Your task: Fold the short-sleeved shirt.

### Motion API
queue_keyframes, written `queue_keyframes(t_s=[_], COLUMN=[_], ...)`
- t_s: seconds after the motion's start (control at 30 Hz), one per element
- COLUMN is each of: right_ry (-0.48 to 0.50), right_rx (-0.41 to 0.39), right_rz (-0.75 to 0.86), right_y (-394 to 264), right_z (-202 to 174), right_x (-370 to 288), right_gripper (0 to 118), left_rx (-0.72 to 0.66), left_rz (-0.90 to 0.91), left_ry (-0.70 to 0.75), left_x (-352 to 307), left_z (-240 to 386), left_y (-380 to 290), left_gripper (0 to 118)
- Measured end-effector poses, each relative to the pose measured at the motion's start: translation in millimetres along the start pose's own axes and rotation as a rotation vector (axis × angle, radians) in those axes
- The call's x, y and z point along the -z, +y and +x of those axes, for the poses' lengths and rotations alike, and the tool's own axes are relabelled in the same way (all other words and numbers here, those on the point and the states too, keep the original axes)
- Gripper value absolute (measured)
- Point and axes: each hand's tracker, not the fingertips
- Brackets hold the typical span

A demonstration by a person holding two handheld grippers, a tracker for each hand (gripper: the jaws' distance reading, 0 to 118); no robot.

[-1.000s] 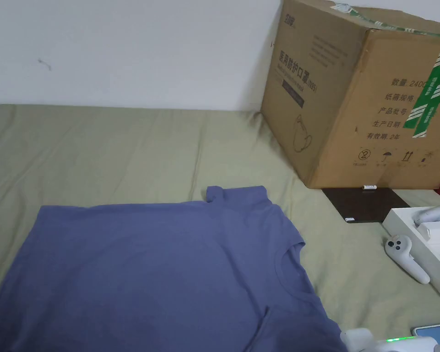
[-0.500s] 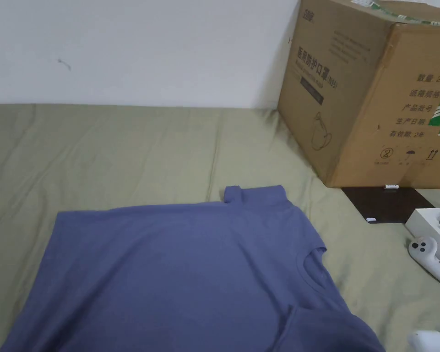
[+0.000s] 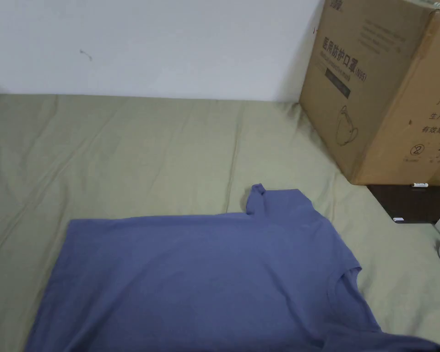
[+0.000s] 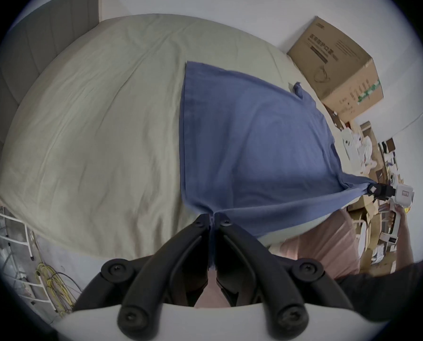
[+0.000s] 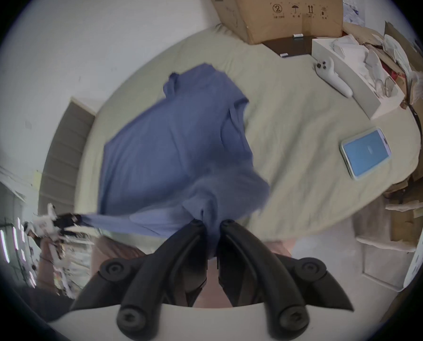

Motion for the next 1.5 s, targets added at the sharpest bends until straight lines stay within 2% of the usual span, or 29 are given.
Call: queue_keyframes(t_s=[0.07,0.2,0.3,0.33,0.37,0.4,0.43,0.47,0.53,0.57,0.67,0.73,0.8,0.87,0.9,0.93,0.97,1.0,1.03,1.07,1.13,1.17,1.2,1.27,1.33,1.37,1.4,1.43,1.5], right_ry=[0.047,-0.026,-0.08,-0.093,-0.1,-0.107,-0.099,-0.115,-0.111,-0.107,-0.087,-0.08,-0.032,0.026,0.049,0.026,-0.007,-0.031,-0.063,-0.094,-0.01,0.011,-0.019,-0.028,0.007,0.023,0.043,0.055,0.055], right_rx=[0.048,0.004,0.031,0.057,0.076,0.105,0.105,0.096,0.083,0.087,0.048,0.007,-0.04,-0.119,-0.17,-0.192,-0.201,-0.206,-0.197,-0.199,-0.253,-0.28,-0.296,-0.303,-0.307,-0.304,-0.306,-0.309,-0.317], right_rz=[-0.015,-0.034,-0.035,-0.025,-0.025,-0.001,0.034,0.068,0.12,0.174,0.243,0.333,0.467,0.623,0.684,0.745,0.792,0.848,0.889,0.894,0.818,0.783,0.781,0.782,0.747,0.735,0.72,0.702,0.684], right_y=[40,105,135,141,144,145,149,148,141,135,113,93,63,26,9,-6,-20,-34,-43,-49,-49,-48,-50,-50,-49,-50,-50,-49,-51], right_z=[-1,-21,-29,-28,-28,-28,-18,-19,-21,-18,-23,-32,-40,-54,-59,-65,-73,-81,-88,-93,-97,-99,-103,-105,-108,-110,-112,-113,-119], right_x=[22,91,136,149,158,164,172,172,166,152,118,93,65,43,34,26,20,14,11,9,7,7,6,0,1,2,4,6,6], right_gripper=[6,6,6,6,9,34,70,84,104,118,118,118,117,116,112,106,90,37,0,0,0,0,0,0,0,0,0,0,0], left_rx=[-0.055,-0.113,-0.136,-0.15,-0.162,-0.17,-0.175,-0.17,-0.153,-0.128,-0.094,-0.041,0.014,0.062,0.087,0.103,0.116,0.133,0.16,0.171,0.179,0.175,0.171,0.123,0.038,0.019,0.016,0.021,0.007], left_rz=[-0.023,-0.034,-0.008,0.001,0.016,0.032,0.062,0.074,0.102,0.137,0.235,0.371,0.488,0.65,0.741,0.823,0.871,0.896,0.898,0.919,0.902,0.836,0.782,0.573,0.283,0.209,0.192,0.191,0.123], left_ry=[0.009,0.009,0.037,0.039,0.042,0.043,0.046,0.049,0.034,0.009,0.009,-0.013,-0.036,-0.085,-0.086,-0.058,-0.018,0.008,0.031,0.135,0.055,0.023,0.073,0.135,0.158,0.148,0.141,0.148,0.148], left_x=[24,78,106,112,115,118,118,117,110,104,75,49,23,-1,-12,-21,-27,-33,-38,-44,-56,-58,-52,-42,-8,7,22,37,70], left_z=[-10,-19,-21,-22,-22,-21,-19,-17,-13,-10,1,15,30,43,51,57,64,72,79,83,82,79,67,52,29,17,6,-3,-17], left_y=[32,92,123,130,133,135,135,135,130,125,108,82,50,12,-10,-27,-41,-52,-60,-68,-75,-68,-61,-34,-7,-3,-2,-3,0], left_gripper=[4,4,4,6,16,44,75,86,104,118,115,115,115,114,110,100,76,20,0,0,0,0,0,0,0,0,13,48,81])
